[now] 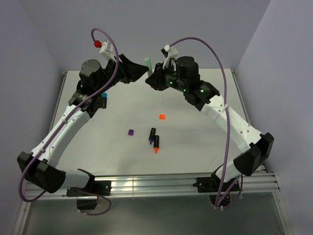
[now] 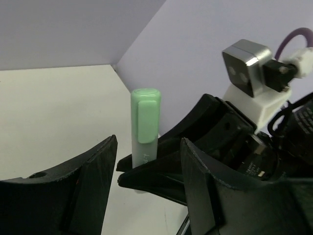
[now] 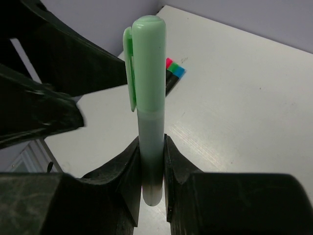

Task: Insert the pens into the pen caps
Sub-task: Press the pen cap onto the pen, then place the pen at the center of the board, then pick up the pen from the center of the board.

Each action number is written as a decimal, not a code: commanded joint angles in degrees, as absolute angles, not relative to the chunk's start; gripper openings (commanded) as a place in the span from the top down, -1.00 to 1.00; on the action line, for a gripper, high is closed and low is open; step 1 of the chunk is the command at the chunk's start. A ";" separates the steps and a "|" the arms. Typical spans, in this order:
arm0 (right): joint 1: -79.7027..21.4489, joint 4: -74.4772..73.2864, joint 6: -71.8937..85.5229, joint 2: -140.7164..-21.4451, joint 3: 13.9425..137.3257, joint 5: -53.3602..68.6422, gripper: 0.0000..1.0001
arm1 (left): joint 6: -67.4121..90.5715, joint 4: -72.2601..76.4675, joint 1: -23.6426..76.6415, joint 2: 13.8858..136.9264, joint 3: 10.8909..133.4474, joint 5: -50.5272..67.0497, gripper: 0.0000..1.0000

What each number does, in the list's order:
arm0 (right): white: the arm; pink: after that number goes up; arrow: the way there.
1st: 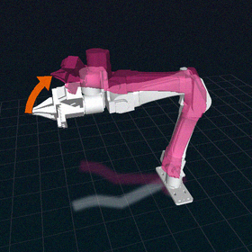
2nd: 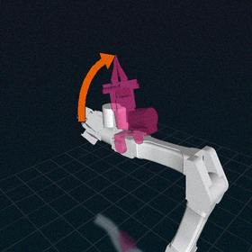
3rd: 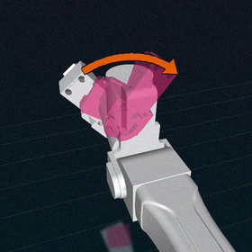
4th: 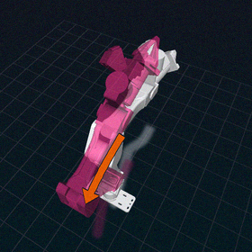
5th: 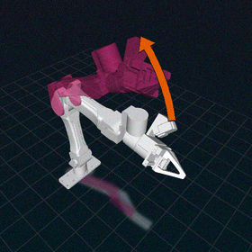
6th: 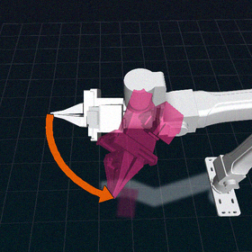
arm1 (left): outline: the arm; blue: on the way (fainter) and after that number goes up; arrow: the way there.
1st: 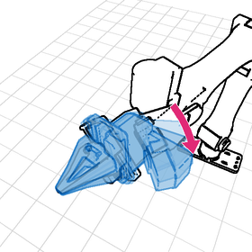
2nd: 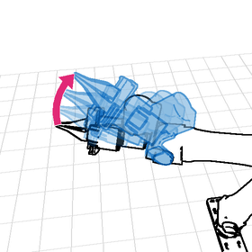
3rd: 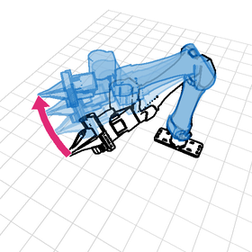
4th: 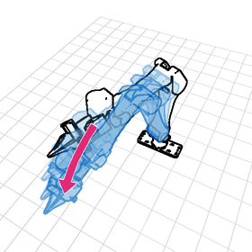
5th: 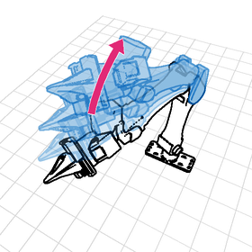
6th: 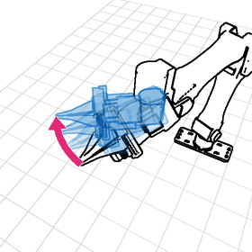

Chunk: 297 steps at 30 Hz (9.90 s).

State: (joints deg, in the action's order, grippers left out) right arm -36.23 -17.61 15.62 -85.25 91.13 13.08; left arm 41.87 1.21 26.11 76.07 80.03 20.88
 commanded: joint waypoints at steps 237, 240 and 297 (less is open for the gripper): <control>-8.61 -33.49 -18.63 -66.53 65.12 23.99 -1.00 | -14.56 -28.40 48.78 97.40 72.52 -8.09 1.00; -8.70 -34.27 -18.54 -66.18 65.83 26.18 -0.99 | -27.39 -21.55 51.76 88.53 67.08 -9.49 1.00; -38.14 -31.64 -2.72 -84.99 74.18 36.39 0.22 | -100.99 -1.67 59.41 61.17 41.83 4.04 0.99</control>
State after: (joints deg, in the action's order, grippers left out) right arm -37.41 -34.72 -2.63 -84.88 71.26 36.91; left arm -98.87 -3.09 58.30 60.80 39.90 -0.54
